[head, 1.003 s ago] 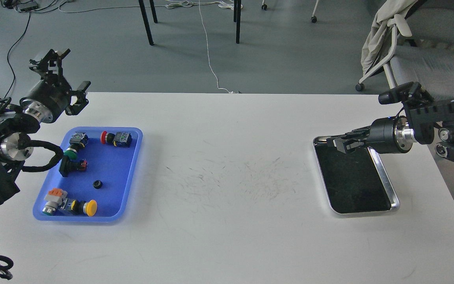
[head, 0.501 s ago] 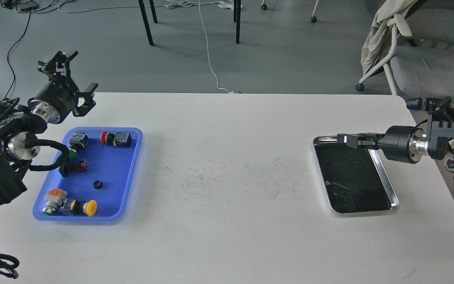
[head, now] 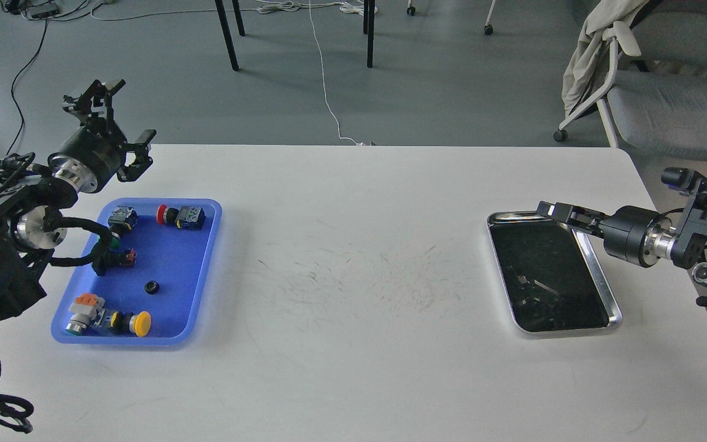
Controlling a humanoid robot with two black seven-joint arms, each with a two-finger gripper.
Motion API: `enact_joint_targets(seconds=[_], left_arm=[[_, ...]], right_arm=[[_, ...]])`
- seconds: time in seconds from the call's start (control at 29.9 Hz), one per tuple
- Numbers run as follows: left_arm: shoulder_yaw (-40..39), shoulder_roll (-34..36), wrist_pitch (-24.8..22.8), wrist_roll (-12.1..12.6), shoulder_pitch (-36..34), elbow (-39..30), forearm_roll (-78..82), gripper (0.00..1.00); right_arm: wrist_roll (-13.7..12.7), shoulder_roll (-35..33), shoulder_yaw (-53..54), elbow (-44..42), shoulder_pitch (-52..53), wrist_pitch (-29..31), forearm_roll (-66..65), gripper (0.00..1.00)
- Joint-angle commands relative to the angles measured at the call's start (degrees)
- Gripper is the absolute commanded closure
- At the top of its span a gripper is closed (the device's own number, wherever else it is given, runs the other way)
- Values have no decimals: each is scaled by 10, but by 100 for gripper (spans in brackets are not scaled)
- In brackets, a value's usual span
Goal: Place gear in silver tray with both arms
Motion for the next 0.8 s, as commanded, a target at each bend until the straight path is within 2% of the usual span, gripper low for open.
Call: enact_joint_targets(seconds=[0.0, 0.47, 0.77], left_arm=[[0, 0, 0, 0, 0, 0, 0, 2], [0, 3, 0, -3, 4, 0, 0, 2], [0, 6, 0, -3, 3, 0, 1, 2]], right_arm=[[0, 0, 8, -2, -15, -5, 35, 99], [0, 14, 16, -70, -56, -17, 158, 99], [0, 42, 50, -66, -87, -19, 215, 98]])
